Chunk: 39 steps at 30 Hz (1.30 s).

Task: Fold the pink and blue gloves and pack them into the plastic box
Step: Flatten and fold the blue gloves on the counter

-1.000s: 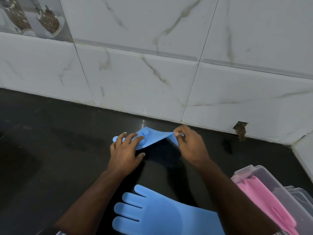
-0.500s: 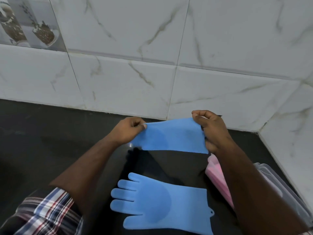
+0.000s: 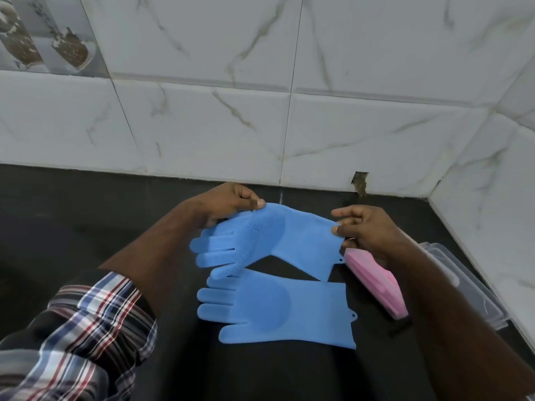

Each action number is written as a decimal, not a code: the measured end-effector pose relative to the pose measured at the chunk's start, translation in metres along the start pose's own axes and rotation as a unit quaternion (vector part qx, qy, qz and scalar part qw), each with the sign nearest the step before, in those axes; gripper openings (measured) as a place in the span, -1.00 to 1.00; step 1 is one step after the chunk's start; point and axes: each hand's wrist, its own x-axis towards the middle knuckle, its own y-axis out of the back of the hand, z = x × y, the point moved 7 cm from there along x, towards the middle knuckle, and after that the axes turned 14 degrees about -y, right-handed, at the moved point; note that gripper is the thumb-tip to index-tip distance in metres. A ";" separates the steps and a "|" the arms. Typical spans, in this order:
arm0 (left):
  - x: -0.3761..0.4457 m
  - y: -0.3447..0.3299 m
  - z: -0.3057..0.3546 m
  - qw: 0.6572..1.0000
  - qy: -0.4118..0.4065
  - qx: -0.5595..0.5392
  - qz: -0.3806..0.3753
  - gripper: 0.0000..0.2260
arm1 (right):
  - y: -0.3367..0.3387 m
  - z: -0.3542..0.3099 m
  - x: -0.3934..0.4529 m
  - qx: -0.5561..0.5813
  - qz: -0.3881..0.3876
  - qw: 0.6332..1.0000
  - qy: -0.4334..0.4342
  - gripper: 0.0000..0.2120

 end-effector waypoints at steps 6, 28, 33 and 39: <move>-0.010 -0.007 0.004 0.998 -0.016 0.064 -0.024 -0.83 | 0.012 0.014 -0.014 -0.111 0.078 0.988 0.078 -0.76; -0.077 -0.032 -0.029 0.999 0.006 0.038 -0.005 -0.78 | -0.001 0.096 -0.055 -0.247 -0.018 0.968 0.028 -0.83; -0.092 -0.011 -0.056 0.993 0.037 0.084 0.077 -0.91 | -0.021 0.118 -0.056 -0.262 -0.115 0.958 -0.032 -0.82; -0.111 -0.008 -0.104 0.945 0.158 0.286 0.010 -0.76 | -0.021 0.118 -0.014 -0.409 0.056 0.911 0.010 -0.49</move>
